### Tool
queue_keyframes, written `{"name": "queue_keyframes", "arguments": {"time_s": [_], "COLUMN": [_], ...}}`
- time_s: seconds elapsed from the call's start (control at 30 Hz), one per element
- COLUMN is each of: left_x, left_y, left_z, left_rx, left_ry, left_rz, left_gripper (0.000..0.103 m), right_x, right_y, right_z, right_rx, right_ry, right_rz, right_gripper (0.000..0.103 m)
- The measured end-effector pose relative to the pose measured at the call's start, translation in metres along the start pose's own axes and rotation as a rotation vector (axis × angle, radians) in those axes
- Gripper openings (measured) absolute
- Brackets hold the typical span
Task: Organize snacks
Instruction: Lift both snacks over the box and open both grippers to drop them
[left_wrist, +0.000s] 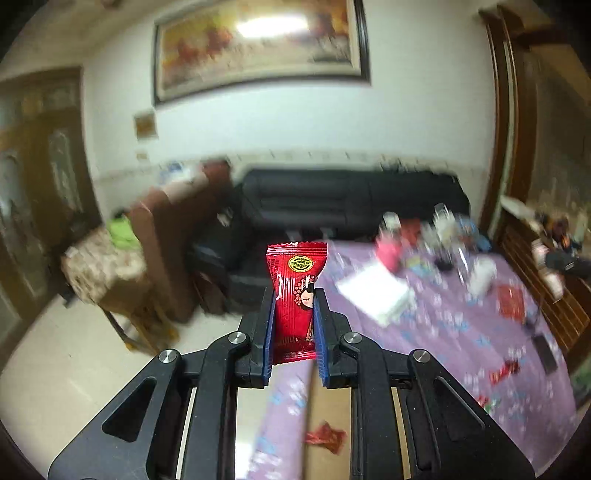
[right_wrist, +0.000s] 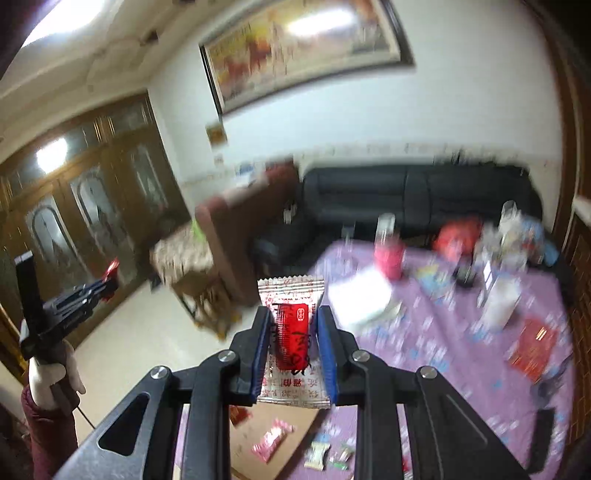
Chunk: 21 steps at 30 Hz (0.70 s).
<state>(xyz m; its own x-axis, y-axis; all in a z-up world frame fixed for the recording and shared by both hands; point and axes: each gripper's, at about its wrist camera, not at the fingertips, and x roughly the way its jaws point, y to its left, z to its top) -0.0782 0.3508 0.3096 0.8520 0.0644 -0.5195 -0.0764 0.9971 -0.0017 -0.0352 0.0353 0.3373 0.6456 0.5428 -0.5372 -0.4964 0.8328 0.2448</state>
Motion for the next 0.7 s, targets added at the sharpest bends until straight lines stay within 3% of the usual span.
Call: {"name": "queue_keyframes", "arguments": {"time_s": [0.2,0.4,0.7], "left_x": [0.134,0.230,0.258], "left_y": [-0.033,-0.073,-0.059], "left_z": [-0.093,-0.161,-0.176], "left_rx": [-0.126,-0.191,-0.244], "left_ry": [0.244,0.435,0.500], "left_rz": [-0.208,-0.254,-0.240], "left_gripper": [0.018,0.018,0.018], "right_x": [0.151,0.237,0.278], "right_y": [-0.020,-0.022,-0.011], "right_z": [-0.094,-0.152,-0.171], "right_rx": [-0.006,-0.056,-0.065], "right_ry": [0.215,0.350,0.399], "right_rz": [-0.028,-0.055,-0.053], "right_gripper": [0.028,0.028,0.030]}}
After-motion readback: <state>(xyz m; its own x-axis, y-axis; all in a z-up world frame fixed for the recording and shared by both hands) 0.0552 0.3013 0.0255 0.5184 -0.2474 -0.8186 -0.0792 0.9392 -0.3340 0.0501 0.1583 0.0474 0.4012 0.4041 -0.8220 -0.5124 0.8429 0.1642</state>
